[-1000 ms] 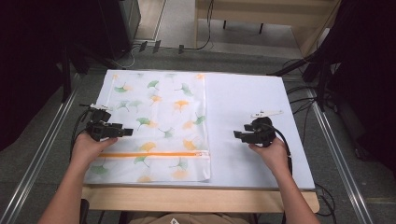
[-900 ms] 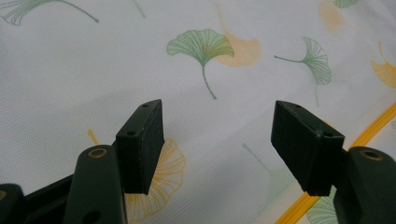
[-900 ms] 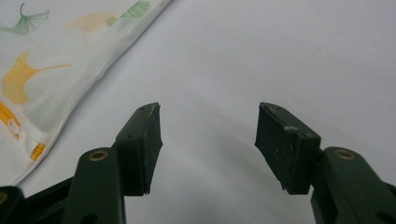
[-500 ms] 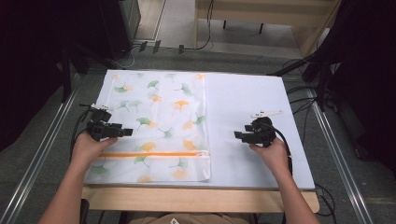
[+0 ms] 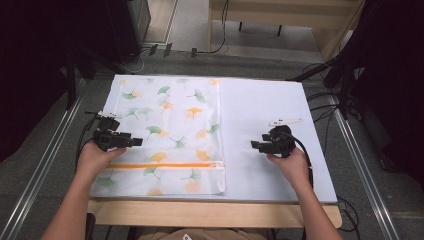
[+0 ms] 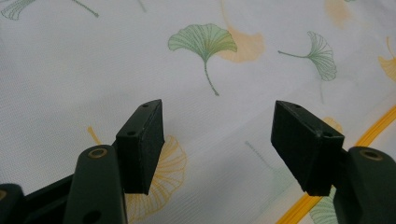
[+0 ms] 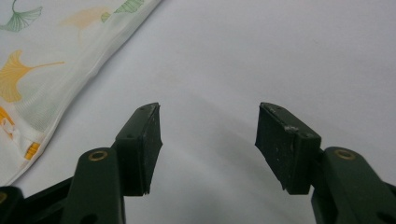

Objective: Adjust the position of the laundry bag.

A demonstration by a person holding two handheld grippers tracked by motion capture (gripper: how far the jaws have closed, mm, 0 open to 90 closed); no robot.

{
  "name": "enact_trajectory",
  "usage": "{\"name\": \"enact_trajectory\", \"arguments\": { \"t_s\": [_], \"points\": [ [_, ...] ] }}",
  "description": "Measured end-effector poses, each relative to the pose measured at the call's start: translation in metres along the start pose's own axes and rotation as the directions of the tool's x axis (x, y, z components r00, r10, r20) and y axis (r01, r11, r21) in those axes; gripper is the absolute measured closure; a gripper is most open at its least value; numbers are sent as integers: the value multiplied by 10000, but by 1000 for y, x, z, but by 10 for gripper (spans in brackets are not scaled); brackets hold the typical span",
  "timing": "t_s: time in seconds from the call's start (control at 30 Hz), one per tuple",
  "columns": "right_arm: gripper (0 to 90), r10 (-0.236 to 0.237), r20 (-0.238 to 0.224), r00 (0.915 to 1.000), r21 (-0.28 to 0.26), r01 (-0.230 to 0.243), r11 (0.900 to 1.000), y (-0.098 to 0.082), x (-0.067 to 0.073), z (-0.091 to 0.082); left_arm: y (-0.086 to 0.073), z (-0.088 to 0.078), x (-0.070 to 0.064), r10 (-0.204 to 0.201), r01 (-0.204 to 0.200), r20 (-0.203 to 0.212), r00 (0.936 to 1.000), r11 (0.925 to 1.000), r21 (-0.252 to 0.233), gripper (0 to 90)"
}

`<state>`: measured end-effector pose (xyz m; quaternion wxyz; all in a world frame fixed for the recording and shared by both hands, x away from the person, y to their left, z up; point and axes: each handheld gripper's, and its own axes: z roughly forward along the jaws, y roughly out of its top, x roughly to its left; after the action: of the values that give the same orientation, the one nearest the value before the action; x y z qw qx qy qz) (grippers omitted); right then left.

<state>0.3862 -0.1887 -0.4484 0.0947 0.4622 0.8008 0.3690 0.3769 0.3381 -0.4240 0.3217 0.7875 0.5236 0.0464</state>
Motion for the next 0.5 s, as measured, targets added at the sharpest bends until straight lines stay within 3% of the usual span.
{"name": "enact_trajectory", "arguments": {
  "t_s": [0.5],
  "points": [
    [443, -109, -159, 9998, 75, 110, 9999, 2, 4, 3, -2, -5, 1, -186, 187, 77, 9998, 9998, -44, 369]
  ]
}}
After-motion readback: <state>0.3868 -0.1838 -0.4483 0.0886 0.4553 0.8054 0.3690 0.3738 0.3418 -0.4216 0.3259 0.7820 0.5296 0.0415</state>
